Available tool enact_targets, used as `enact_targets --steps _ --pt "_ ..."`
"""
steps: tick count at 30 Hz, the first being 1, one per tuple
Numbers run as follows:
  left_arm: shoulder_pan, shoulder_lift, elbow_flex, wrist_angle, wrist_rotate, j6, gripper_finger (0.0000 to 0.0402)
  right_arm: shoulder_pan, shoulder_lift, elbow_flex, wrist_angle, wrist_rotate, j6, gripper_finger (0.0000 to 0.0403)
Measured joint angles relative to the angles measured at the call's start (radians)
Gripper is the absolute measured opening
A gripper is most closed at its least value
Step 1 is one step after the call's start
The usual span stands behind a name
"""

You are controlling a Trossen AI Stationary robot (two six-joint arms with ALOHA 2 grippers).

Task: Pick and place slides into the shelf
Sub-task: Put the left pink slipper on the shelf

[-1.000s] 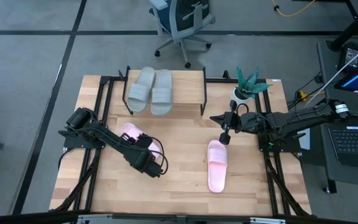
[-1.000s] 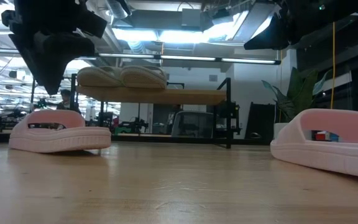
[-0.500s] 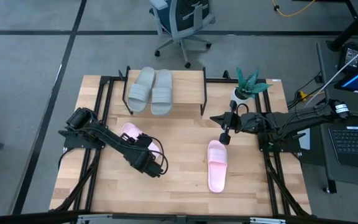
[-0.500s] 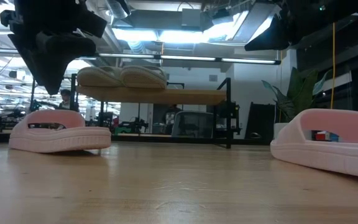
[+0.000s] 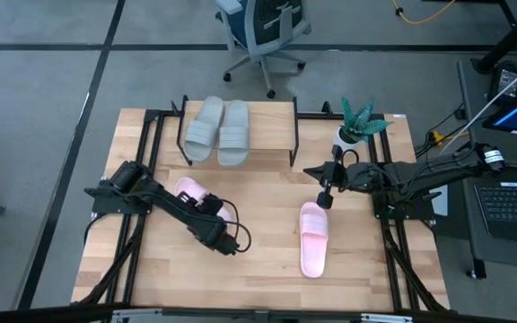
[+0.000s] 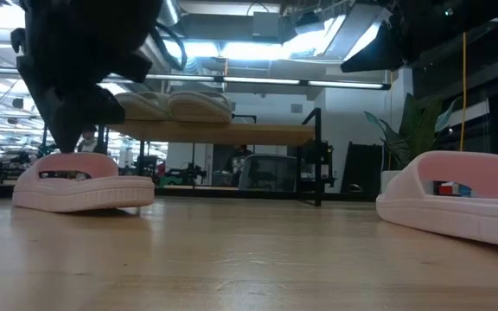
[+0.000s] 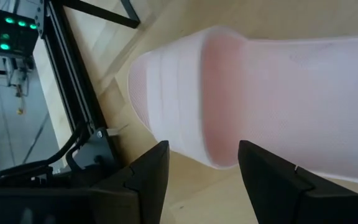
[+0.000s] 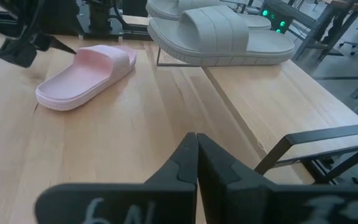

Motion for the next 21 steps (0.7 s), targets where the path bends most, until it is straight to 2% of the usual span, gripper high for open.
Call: enact_targets --steps 9,12,21 --pt "0.005 0.015 0.000 -0.005 0.013 -0.004 0.0185 0.000 0.000 0.000 -0.016 0.000 0.006 0.0004" --pt "0.005 0.015 -0.002 -0.003 0.063 -0.005 0.0185 0.000 0.000 0.000 -0.016 0.000 0.005 0.0004" --pt "0.008 0.015 -0.069 0.041 0.069 -0.033 0.0185 0.000 0.000 0.000 -0.026 0.000 0.005 0.0004"
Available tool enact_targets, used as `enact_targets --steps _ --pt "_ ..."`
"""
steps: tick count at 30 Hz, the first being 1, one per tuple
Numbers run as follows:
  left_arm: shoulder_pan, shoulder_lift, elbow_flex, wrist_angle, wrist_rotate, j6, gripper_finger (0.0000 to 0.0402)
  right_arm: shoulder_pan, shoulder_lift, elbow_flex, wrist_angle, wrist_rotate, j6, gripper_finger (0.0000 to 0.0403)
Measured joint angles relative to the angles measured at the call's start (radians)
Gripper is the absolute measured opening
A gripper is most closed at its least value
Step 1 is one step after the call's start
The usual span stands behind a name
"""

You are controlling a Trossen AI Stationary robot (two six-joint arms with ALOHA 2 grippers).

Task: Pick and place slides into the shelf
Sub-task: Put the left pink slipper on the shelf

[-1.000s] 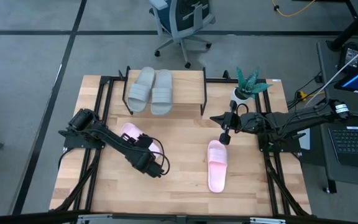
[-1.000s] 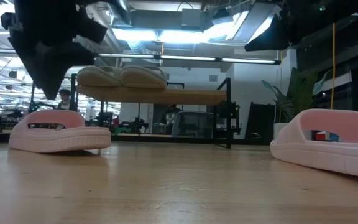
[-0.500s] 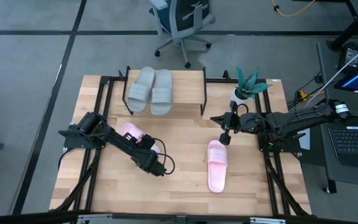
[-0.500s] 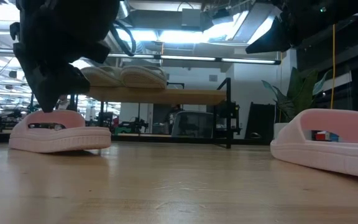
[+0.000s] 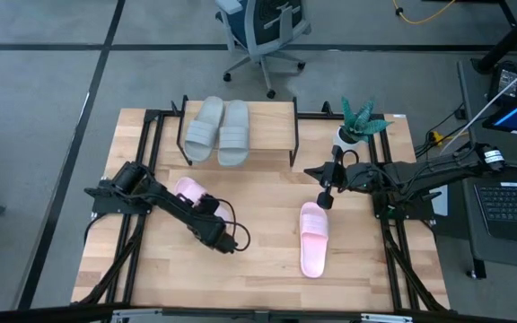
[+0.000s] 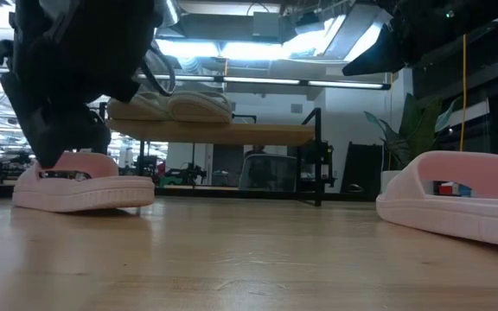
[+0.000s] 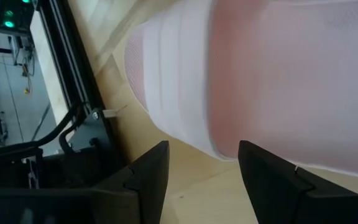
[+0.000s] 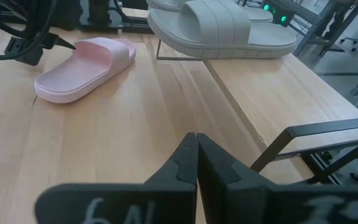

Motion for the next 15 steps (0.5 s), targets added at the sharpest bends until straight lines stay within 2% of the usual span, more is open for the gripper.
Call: enact_targets --steps 15 --pt "0.003 0.000 -0.015 -0.001 0.000 0.000 0.0184 0.000 0.000 0.000 -0.001 0.000 0.001 0.0004"
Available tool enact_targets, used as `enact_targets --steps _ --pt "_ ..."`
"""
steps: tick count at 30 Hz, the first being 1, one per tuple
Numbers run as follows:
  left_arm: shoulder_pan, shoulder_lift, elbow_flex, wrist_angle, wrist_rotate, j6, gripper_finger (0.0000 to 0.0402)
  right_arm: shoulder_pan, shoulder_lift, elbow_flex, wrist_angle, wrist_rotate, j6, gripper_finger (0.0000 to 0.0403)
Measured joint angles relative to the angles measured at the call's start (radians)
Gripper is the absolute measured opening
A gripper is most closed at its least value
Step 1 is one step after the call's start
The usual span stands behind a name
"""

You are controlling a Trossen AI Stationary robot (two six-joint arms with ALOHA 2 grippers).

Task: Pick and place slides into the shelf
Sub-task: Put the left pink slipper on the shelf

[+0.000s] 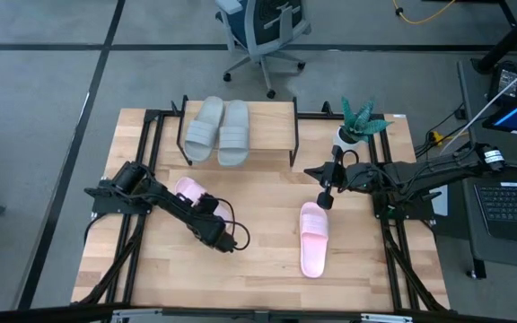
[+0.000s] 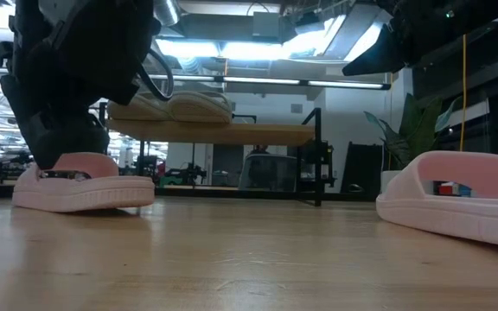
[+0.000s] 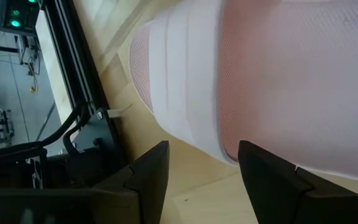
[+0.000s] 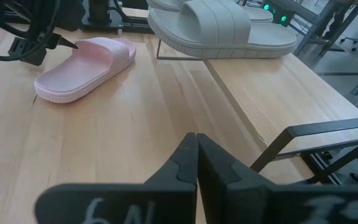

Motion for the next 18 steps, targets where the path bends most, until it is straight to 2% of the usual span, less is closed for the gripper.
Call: enact_targets --steps 5,13,18 --pt "0.000 0.000 0.000 0.014 0.000 0.000 0.0153 0.000 0.000 0.000 0.000 0.000 0.000 0.0004" --pt "0.000 0.000 0.000 0.024 0.000 0.000 0.0054 0.000 0.000 0.000 0.000 0.000 0.000 0.0004" --pt "0.000 0.000 0.000 0.022 0.000 0.000 0.0008 0.000 0.000 0.000 0.000 0.000 0.000 0.0004"
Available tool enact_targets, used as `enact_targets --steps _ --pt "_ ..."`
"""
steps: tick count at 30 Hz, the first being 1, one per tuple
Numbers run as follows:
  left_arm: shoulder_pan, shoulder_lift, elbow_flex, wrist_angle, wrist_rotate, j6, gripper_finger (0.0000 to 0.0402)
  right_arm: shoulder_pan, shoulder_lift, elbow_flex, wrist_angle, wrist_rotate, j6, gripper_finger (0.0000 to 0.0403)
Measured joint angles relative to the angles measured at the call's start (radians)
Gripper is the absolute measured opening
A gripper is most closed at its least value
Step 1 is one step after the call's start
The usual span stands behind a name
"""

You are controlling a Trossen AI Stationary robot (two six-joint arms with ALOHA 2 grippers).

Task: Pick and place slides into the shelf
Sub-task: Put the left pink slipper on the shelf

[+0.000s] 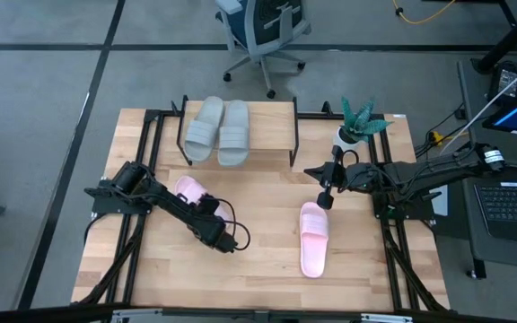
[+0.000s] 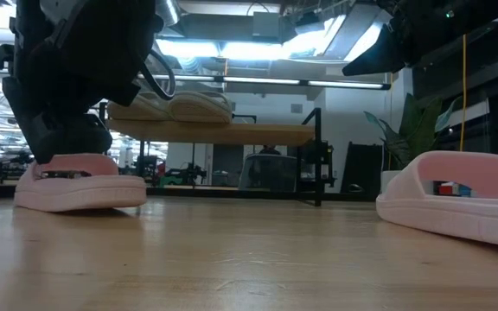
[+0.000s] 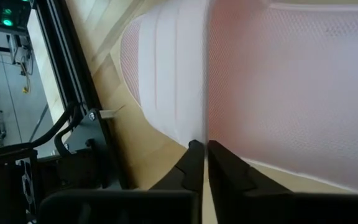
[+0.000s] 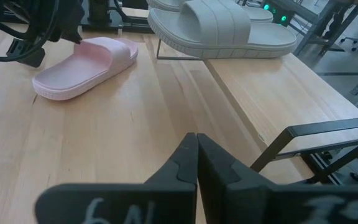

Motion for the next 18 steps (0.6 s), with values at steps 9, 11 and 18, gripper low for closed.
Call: enact_targets --steps 9,11,18 --pt "0.000 0.000 0.000 -0.001 0.000 0.000 0.0003 0.000 0.000 0.000 0.000 -0.001 0.000 0.0004" --pt "0.000 0.000 0.000 -0.001 -0.001 0.000 0.0003 0.000 0.000 0.000 0.000 -0.001 0.000 0.0004" --pt "-0.008 0.000 0.000 0.000 -0.031 0.007 0.0001 0.000 0.000 0.000 0.000 -0.001 0.000 0.0004"
